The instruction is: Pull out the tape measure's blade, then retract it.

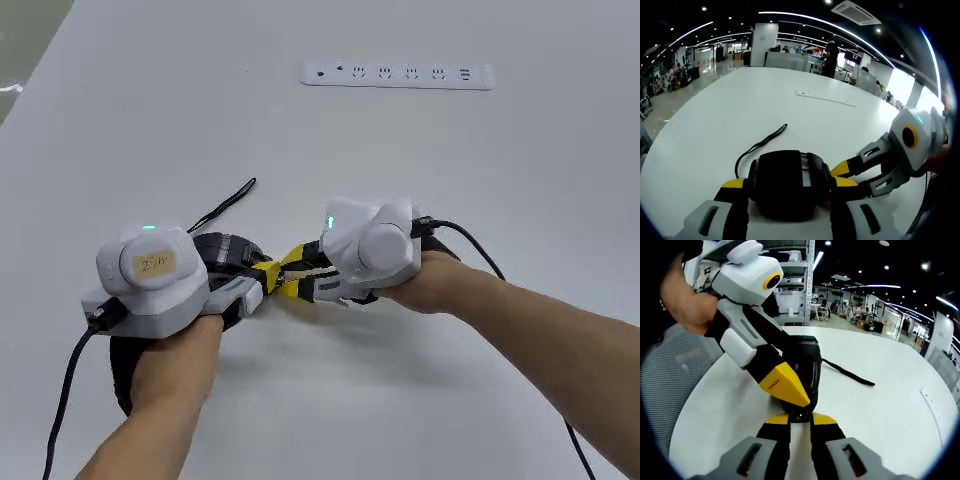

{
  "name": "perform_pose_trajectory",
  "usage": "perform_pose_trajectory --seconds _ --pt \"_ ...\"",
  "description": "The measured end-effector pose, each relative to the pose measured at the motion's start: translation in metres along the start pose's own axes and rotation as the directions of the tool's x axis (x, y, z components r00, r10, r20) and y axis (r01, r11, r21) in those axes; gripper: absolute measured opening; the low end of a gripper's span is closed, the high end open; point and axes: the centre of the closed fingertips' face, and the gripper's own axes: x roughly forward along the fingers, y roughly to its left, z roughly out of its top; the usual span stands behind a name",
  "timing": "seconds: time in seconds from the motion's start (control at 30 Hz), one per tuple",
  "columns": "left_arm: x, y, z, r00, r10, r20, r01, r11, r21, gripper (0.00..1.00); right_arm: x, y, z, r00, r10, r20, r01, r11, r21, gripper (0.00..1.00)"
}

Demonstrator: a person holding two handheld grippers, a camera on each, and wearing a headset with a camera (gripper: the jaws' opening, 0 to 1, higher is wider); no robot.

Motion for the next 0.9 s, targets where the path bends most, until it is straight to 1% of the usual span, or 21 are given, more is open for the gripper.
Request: perform_pose_trajectory --seconds 0.33,0.53,0.7,0.9 --pt "0.0002 -0.0004 -0.0002 0.9999 -0.004 -0.011 0.004 1.0 0.011 0.64 0.0003 -0.0002 0.0 0.9999 -0.012 -0.012 0.012 1.0 -0.002 0.14" --pt "0.0 -0.001 -0.0012 0.9995 -0.015 -0.028 0.016 0.999 0.028 0.64 0.0005 -0.0003 -0.0002 0.9996 -0.016 -0.024 0.016 1.0 -0.004 0.14" --pt "-0.0013 -0.0016 -0.0014 0.9993 -0.018 -0.031 0.02 0.999 0.05 0.64 -0.0005 -0.0006 -0.0004 0.9993 -0.024 -0.029 0.024 1.0 -0.005 0.15" --pt "-0.0025 -0.0008 -0.0014 0.9991 -0.026 -0.035 0.028 0.998 0.063 0.63 -0.0038 -0.0014 -0.0008 0.9989 -0.034 -0.032 0.035 0.999 0.008 0.17"
